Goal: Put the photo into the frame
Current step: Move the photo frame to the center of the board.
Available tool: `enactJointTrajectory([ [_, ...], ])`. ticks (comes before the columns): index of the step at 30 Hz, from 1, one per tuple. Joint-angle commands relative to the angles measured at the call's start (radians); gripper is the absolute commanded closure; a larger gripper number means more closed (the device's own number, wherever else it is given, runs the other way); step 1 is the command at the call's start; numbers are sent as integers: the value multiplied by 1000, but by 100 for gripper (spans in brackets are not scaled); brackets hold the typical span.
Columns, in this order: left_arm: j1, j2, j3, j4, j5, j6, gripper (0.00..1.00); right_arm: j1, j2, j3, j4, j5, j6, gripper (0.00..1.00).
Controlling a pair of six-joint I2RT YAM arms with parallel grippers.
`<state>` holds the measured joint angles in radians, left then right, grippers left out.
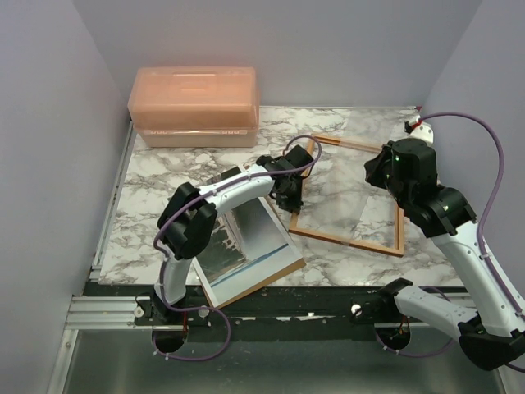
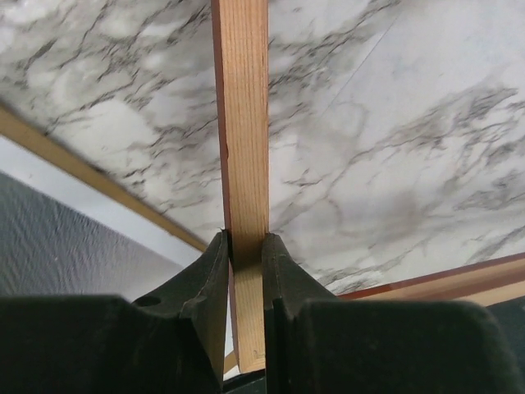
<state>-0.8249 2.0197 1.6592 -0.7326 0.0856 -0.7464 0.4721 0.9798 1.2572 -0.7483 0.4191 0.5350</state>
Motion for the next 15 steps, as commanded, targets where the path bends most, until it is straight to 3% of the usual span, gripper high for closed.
enactJointTrajectory([
  [1,0,-142,-142,-5,-46,-6,100,2,-18,-25,65,-61,17,100],
  [8,1,-319,-442,59,-117,-64,100,2,-13,-76,132,-154,40,100],
  [15,3,-371,-610,118,-115,-106,100,1,7,-103,180,-239,72,100],
])
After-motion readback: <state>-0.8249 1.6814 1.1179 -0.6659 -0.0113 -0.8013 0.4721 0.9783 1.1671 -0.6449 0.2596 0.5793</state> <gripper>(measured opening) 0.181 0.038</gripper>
